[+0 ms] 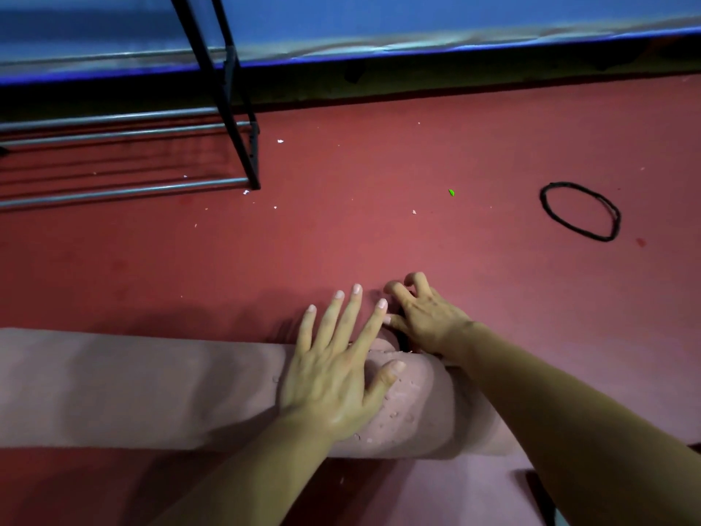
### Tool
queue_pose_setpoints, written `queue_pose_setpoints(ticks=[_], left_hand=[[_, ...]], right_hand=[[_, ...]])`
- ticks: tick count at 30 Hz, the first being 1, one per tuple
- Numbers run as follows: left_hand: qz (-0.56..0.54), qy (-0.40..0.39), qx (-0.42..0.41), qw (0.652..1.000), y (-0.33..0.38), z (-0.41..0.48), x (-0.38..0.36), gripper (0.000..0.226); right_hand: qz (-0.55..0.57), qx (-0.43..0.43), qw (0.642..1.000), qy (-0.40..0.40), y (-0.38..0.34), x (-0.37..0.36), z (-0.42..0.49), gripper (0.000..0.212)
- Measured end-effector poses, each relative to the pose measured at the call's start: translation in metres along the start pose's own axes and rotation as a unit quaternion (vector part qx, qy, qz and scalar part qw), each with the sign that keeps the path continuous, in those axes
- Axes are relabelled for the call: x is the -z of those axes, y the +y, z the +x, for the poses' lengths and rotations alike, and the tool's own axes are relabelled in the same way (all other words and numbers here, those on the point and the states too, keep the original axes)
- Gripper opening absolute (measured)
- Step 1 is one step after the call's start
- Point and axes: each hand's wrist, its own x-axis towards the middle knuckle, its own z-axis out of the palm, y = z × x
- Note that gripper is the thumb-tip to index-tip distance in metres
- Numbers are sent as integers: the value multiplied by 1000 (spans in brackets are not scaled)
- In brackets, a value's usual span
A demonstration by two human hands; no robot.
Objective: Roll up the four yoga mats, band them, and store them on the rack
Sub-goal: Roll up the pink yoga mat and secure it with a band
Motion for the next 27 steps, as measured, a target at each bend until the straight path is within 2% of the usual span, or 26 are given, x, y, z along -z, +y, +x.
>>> queue_pose_setpoints(ticks=[5, 8, 12, 19, 27], left_hand=[[10, -1, -1, 1000, 1, -1, -1, 76], [9, 0, 3, 1000, 1, 2, -1, 78], [3, -9, 11, 1000, 0, 3, -2, 79], [-7, 5, 21, 1000, -4, 11, -5, 81], [-54, 23, 5, 998, -1, 6, -5, 83]], right_hand=[[6, 3, 1000, 2, 2, -1, 5, 29], [47, 7, 998, 39, 3, 3, 2, 30], [151, 34, 980, 128, -3, 18, -12, 27], [156, 47, 963, 215, -12, 33, -47, 18], [251, 48, 910, 326, -26, 39, -101, 17]])
